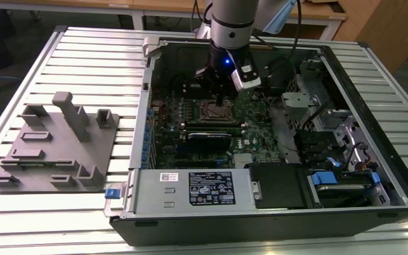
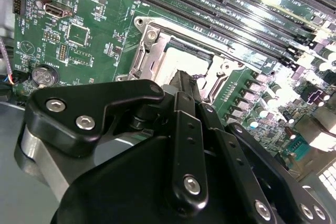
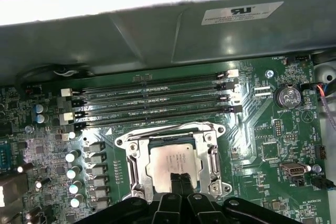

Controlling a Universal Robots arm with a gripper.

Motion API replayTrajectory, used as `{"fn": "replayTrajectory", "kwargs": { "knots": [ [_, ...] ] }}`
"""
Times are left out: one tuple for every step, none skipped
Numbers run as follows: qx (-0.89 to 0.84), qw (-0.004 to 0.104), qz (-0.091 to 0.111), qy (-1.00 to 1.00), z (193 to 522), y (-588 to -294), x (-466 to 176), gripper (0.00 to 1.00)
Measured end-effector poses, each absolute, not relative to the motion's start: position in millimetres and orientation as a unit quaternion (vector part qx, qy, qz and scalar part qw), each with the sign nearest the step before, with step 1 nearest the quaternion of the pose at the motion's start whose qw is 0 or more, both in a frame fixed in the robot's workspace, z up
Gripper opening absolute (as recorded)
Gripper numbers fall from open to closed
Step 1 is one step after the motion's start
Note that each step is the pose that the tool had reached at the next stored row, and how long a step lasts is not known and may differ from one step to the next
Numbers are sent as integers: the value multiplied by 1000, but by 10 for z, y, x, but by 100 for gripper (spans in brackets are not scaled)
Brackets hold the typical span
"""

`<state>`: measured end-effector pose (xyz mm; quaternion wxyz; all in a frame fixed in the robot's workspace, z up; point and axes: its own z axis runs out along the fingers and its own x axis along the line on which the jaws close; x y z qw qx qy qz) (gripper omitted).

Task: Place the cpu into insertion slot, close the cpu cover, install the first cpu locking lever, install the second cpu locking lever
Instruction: 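Install the second cpu locking lever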

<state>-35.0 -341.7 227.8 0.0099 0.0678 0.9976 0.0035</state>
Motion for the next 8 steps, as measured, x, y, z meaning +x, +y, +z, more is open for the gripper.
{"fn": "replayTrajectory", "kwargs": {
  "knots": [
    [68,10,3,998,2285,-3417,-350,10],
    [68,10,4,998,2286,-3417,-350,10],
    [68,10,4,998,2286,-3416,-350,10],
    [68,10,4,998,2286,-3417,-350,10],
    [68,10,4,998,2287,-3424,-350,10],
    [68,10,4,998,2287,-3433,-350,10],
    [68,10,4,998,2287,-3442,-350,10],
    [68,10,4,998,2287,-3446,-350,10]
  ]
}}
